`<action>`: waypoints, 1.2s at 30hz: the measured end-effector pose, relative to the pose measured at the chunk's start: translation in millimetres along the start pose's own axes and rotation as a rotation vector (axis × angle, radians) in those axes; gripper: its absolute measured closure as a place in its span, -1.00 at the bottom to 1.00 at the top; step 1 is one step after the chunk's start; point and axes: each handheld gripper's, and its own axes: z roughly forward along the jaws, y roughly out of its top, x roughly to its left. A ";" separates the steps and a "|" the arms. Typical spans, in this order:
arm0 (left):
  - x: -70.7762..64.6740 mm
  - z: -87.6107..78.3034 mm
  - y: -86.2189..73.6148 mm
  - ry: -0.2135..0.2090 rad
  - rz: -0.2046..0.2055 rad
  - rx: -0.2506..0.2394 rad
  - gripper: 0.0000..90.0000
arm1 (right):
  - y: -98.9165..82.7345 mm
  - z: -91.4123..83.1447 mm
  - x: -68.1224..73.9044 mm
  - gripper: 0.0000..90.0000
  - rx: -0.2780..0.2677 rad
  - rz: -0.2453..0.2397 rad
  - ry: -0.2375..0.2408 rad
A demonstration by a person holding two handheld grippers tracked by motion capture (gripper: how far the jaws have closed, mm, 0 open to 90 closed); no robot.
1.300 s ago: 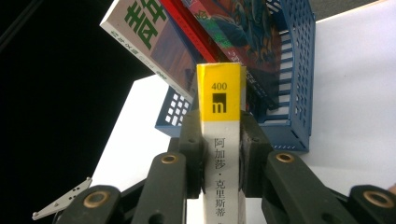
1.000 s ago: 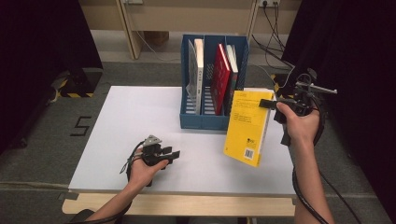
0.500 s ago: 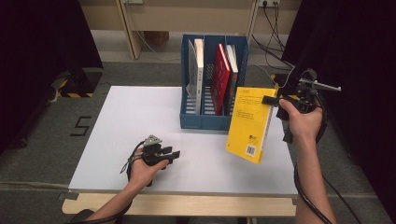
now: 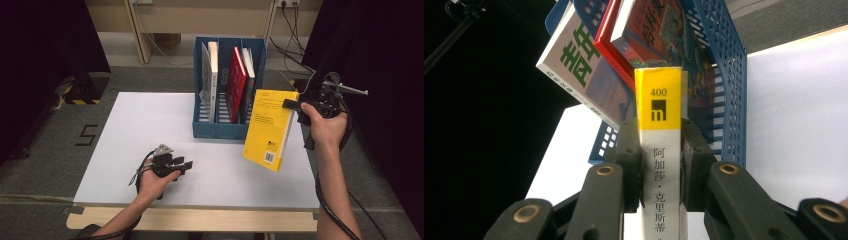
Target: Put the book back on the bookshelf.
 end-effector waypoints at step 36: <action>-0.2 -0.9 4.8 -0.002 -0.003 -0.017 0.17 | 12.4 -5.4 -2.4 0.69 -0.057 0.010 -0.015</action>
